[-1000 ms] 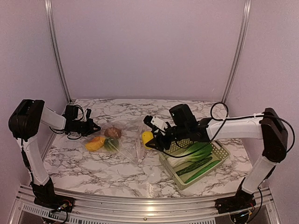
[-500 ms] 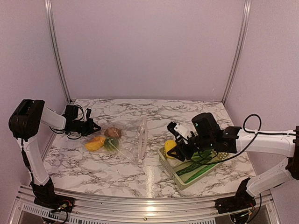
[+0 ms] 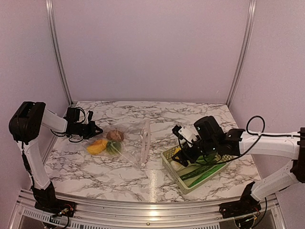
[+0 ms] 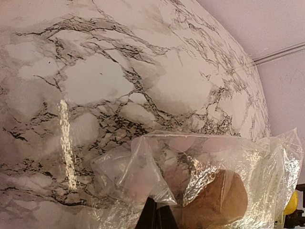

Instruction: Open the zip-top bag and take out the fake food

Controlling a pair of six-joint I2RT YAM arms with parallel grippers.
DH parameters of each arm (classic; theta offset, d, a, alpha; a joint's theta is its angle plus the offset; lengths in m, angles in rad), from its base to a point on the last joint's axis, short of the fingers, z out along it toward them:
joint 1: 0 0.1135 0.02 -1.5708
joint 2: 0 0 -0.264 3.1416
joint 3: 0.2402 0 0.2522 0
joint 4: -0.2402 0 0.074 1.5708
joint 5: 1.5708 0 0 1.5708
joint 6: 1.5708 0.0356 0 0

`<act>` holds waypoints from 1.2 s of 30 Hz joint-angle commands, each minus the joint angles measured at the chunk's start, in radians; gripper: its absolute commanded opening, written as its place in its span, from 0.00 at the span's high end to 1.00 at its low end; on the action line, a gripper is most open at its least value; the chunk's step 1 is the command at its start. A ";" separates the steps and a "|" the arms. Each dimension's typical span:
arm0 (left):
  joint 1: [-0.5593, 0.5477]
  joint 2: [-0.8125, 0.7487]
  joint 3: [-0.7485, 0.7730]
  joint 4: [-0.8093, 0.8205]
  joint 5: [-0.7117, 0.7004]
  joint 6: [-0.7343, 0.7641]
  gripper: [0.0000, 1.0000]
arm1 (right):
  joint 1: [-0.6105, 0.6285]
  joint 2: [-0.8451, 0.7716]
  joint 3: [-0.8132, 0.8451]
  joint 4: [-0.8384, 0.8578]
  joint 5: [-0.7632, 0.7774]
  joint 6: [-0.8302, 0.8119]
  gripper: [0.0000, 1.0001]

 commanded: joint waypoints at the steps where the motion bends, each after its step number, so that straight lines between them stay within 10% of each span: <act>1: 0.007 -0.014 -0.002 -0.009 -0.003 0.024 1.00 | -0.005 0.076 0.118 0.041 0.024 -0.043 0.08; 11: 0.015 -0.039 -0.017 -0.020 0.006 0.037 1.00 | -0.004 0.179 0.268 0.076 -0.007 -0.110 0.13; 36: 0.032 -0.030 -0.005 -0.037 0.046 0.060 1.00 | -0.030 0.712 0.577 0.275 -0.120 -0.448 0.74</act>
